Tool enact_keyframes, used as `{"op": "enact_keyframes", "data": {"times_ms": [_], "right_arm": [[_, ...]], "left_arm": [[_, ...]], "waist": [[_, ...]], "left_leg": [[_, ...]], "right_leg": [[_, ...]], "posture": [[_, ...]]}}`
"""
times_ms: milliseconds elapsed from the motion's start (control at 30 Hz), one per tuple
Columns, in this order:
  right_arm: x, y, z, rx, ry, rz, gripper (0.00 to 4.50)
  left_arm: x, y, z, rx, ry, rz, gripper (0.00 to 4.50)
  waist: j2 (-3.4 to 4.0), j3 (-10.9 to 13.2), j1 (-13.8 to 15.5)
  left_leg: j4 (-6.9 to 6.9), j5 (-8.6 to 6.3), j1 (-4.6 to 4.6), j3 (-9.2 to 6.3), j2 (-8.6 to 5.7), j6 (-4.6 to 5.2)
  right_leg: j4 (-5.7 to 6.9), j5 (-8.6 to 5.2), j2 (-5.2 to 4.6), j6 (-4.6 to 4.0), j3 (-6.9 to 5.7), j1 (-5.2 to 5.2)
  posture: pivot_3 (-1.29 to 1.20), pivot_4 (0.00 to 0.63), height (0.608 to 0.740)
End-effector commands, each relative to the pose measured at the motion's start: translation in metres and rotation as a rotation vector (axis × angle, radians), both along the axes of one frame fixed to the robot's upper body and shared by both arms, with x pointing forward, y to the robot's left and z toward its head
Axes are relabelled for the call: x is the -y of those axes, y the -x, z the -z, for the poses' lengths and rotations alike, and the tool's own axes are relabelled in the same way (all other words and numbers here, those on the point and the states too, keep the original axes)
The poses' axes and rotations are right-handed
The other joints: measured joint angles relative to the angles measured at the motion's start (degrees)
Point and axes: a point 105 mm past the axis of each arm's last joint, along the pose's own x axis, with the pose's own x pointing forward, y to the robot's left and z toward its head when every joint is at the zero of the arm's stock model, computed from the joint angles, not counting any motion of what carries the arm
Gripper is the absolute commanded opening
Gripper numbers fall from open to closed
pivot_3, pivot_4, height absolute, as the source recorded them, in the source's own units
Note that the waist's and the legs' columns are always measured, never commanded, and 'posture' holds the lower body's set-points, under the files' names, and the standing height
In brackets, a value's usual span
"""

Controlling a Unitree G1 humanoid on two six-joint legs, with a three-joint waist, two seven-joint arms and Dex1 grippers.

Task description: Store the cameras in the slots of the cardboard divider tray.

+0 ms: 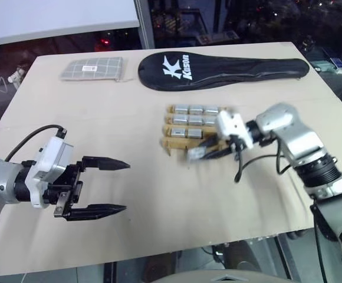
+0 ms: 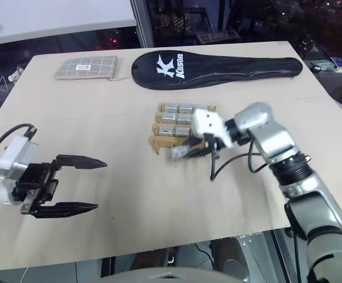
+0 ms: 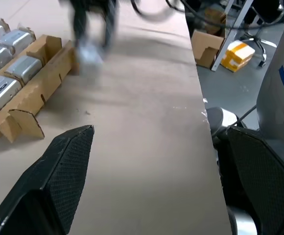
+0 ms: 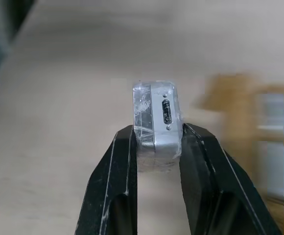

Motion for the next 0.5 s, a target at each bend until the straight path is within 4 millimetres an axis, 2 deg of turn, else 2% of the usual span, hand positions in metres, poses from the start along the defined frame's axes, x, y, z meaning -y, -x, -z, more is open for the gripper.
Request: {"op": "enact_keyframes", "data": {"times_ms": [33,133,300,500], "right_arm": [[0.025,-0.025,-0.021,0.075,-0.022,0.127,0.66],[0.030,-0.034,-0.019,0.086,-0.005,0.164,0.66],[0.030,-0.043,-0.005,0.093,0.032,0.191,0.66],[0.026,-0.047,0.001,0.086,0.014,0.203,0.66]], "left_arm": [[-0.001,-0.001,-0.002,0.023,-0.013,0.018,4.50],[-0.003,-0.001,-0.001,0.013,-0.022,0.024,4.50],[-0.005,-0.007,-0.002,0.028,-0.031,0.005,4.50],[-0.009,-0.032,-0.006,0.097,-0.024,-0.132,4.50]], "waist": [[0.00,0.00,0.01],[0.00,0.00,-0.04],[0.03,0.02,-0.28],[0.02,0.01,-0.55]], "left_leg": [[0.00,0.00,-0.01,0.04,0.00,0.00],[-0.04,0.00,-0.02,0.10,0.00,0.01],[-0.08,0.00,-0.05,0.19,0.01,0.01],[-0.06,0.00,0.00,0.17,0.01,0.02]], "right_leg": [[0.00,0.00,0.00,0.00,-0.01,0.00],[-0.05,0.00,0.00,-0.01,0.01,-0.01],[-0.05,0.01,0.01,-0.01,0.10,-0.08],[0.00,0.02,0.01,-0.01,0.10,-0.03]], "posture": [[0.00,0.150,0.740],[0.00,0.150,0.740],[0.00,0.150,0.740],[0.00,0.150,0.740]]}}
